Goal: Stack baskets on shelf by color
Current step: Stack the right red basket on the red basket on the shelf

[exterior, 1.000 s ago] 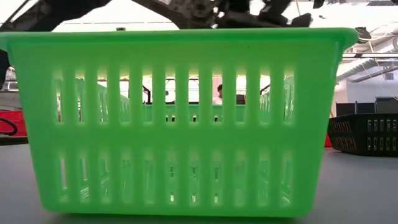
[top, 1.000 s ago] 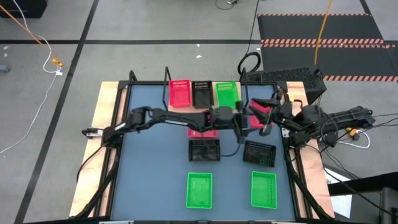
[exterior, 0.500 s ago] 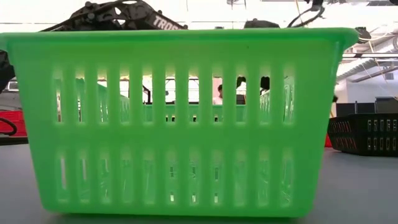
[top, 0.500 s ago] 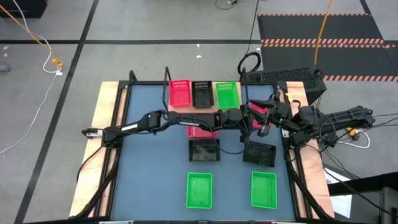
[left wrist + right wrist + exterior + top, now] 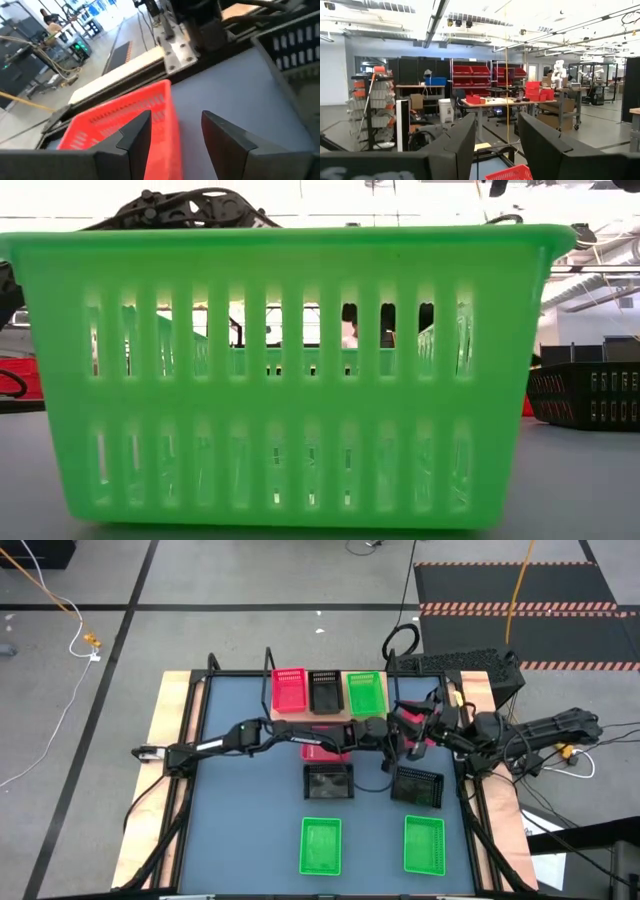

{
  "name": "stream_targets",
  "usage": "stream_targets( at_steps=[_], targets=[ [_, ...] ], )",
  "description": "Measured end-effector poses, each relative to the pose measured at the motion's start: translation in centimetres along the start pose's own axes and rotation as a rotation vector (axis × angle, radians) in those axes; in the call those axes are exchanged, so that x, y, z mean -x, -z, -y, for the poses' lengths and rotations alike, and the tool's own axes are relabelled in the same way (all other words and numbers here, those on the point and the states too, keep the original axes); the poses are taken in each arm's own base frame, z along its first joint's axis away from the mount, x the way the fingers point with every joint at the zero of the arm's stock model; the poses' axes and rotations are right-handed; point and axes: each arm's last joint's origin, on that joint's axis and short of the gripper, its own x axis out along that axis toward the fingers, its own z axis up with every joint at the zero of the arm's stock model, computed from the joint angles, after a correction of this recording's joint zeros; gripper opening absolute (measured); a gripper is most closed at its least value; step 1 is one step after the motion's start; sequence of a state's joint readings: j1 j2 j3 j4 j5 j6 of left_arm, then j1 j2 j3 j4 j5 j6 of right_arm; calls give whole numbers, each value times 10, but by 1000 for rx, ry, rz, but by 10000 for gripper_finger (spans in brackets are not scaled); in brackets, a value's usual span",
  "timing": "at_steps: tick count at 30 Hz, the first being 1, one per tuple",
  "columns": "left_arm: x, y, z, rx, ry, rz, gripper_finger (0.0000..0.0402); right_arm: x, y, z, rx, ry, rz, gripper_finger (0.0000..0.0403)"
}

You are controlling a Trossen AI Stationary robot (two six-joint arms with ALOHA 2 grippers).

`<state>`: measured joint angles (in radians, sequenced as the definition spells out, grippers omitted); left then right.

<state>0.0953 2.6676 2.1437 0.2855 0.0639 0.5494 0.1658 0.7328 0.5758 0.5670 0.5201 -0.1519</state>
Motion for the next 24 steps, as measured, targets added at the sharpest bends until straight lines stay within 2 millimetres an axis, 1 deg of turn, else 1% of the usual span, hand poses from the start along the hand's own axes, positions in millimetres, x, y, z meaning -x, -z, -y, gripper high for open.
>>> stream_targets(
  at_steps=[2,5,9,11,17,24],
  targets=[
    [-2,1,4,-6,-4,16,175,-1,0,-1,4,-2,4,141],
    [-3,4,7,4,-1,-17,175,-2,-1,-2,-7,-35,33,141],
    [-2,7,4,27,-57,-62,175,-2,-3,-5,-13,-120,63,141],
    [-2,10,1,30,-68,-79,175,-2,-5,-5,-17,-127,78,141],
    [-1,21,2,34,-21,-180,175,-2,-5,-5,-1,-143,88,141],
    [-1,20,10,28,6,-200,175,-2,-6,-5,12,-142,95,141]
  ],
)
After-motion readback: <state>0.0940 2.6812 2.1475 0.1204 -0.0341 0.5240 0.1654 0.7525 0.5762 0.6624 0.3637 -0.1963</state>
